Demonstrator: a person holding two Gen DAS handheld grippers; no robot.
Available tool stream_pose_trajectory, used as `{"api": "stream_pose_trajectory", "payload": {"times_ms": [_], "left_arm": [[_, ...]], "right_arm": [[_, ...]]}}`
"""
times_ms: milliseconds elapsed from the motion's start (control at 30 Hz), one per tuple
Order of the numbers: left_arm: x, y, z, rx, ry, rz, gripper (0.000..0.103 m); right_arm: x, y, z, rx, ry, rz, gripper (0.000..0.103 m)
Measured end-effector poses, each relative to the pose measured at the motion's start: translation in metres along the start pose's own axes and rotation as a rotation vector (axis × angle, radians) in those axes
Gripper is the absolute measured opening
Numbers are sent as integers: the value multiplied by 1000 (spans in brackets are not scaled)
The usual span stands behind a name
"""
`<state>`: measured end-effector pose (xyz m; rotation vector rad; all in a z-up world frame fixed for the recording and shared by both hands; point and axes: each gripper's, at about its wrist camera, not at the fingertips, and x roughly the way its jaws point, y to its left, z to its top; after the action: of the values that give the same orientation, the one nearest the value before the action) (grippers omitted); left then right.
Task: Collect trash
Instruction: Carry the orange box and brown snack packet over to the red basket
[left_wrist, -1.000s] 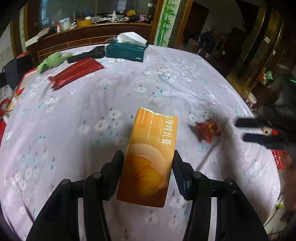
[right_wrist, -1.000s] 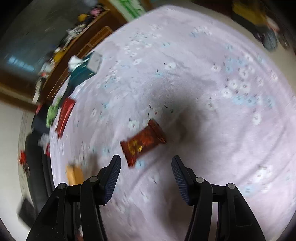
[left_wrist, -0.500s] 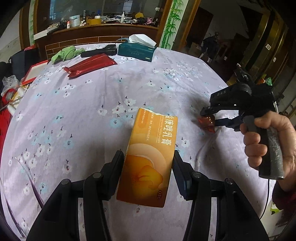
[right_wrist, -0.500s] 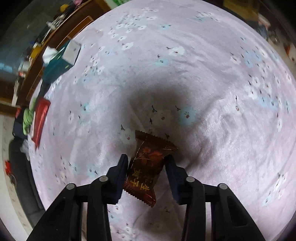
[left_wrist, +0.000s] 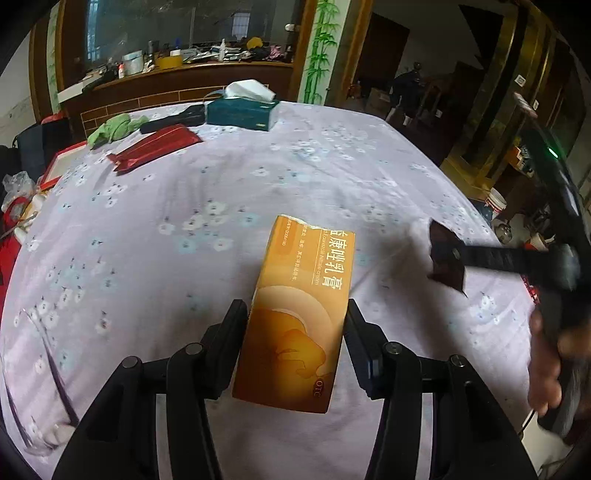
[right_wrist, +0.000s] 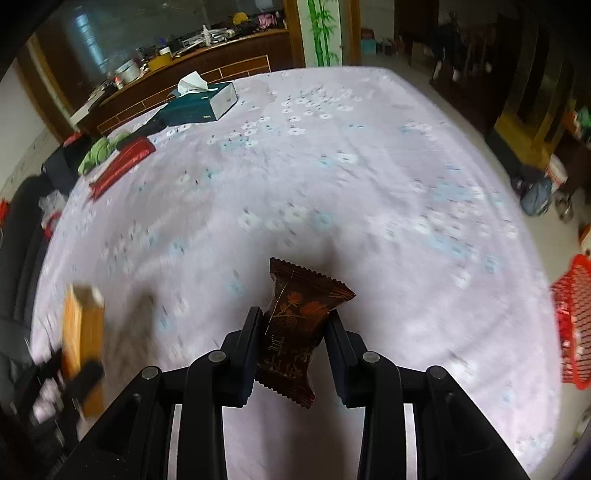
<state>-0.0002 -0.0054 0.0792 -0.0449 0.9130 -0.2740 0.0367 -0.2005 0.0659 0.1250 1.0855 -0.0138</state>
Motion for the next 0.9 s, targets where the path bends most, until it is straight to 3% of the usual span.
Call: {"api": "stream_pose_trajectory", "payload": {"times_ms": [133, 400, 900], "left_arm": [[-3, -30, -9, 30, -17, 26, 51], [-4, -88, -10, 107, -27, 5, 51], [-19, -173, -7, 208, -63, -33, 51]], "right_arm": [[-18, -17, -27, -40, -22, -56, 36], [-55, -58, -67, -67, -84, -154, 36], [-103, -117, -91, -22, -167, -190, 36]]}}
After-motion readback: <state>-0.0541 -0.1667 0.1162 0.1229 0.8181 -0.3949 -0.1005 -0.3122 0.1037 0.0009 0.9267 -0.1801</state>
